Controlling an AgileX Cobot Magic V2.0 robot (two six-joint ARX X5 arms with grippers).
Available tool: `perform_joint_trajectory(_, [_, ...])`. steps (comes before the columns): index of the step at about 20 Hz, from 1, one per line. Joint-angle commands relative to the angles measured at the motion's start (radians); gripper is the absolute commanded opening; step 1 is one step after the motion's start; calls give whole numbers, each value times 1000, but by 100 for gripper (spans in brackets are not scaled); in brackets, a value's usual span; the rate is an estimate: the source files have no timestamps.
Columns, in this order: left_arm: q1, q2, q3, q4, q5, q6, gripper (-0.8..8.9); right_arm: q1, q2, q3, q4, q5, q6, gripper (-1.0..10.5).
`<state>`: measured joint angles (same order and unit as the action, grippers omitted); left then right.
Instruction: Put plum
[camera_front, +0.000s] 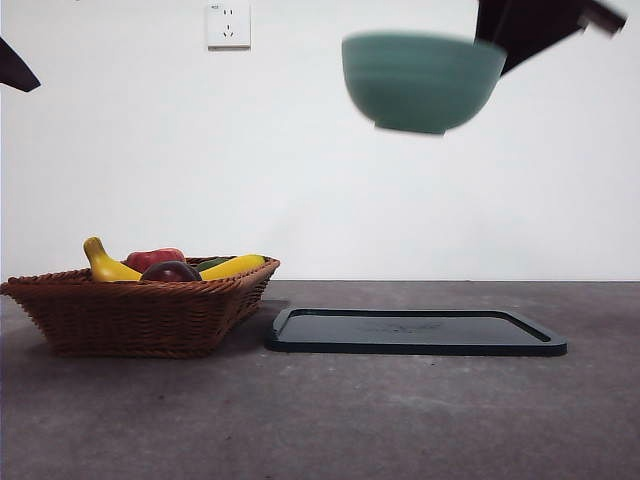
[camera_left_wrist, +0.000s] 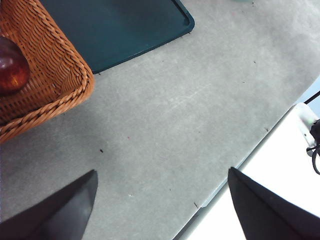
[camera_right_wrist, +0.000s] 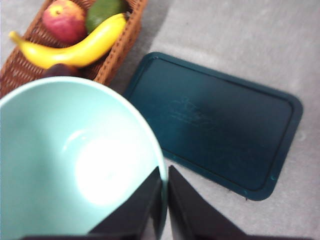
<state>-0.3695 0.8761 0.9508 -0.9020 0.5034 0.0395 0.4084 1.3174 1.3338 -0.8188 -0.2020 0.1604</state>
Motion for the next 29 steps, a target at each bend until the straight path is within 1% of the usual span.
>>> perform_joint_trajectory(1, [-4,6,23,3,6,13,405,39,-34,-21,4,23,-16,10])
perform_joint_trajectory(4, [-4,6,23,3,6,13,405,95,-75,-110,26,50,-16,10])
perform_joint_trajectory(6, [-4,6,23,3,6,13,405,130,-83,-188,71,72,-15,10])
perform_joint_trajectory(8, [-4,6,23,2,6,13,405,160,-83,-270,137,72,-15,10])
perform_joint_trajectory(12, [-4,6,23,2,6,13,405,185,-80,-397,224,72,-6,10])
perform_joint_trajectory(14, [-4,6,23,0,6,13,405,187,-64,-444,260,70,9,10])
perform_joint_trajectory(18, [-4,6,23,-3,6,13,405,193,-3,-484,302,69,11,10])
perform_joint_trajectory(24, [-4,6,23,-4,6,13,405,199,102,-485,343,71,11,10])
perform_joint_trajectory(29, [-4,6,23,-13,6,13,405,199,134,-485,357,72,10,10])
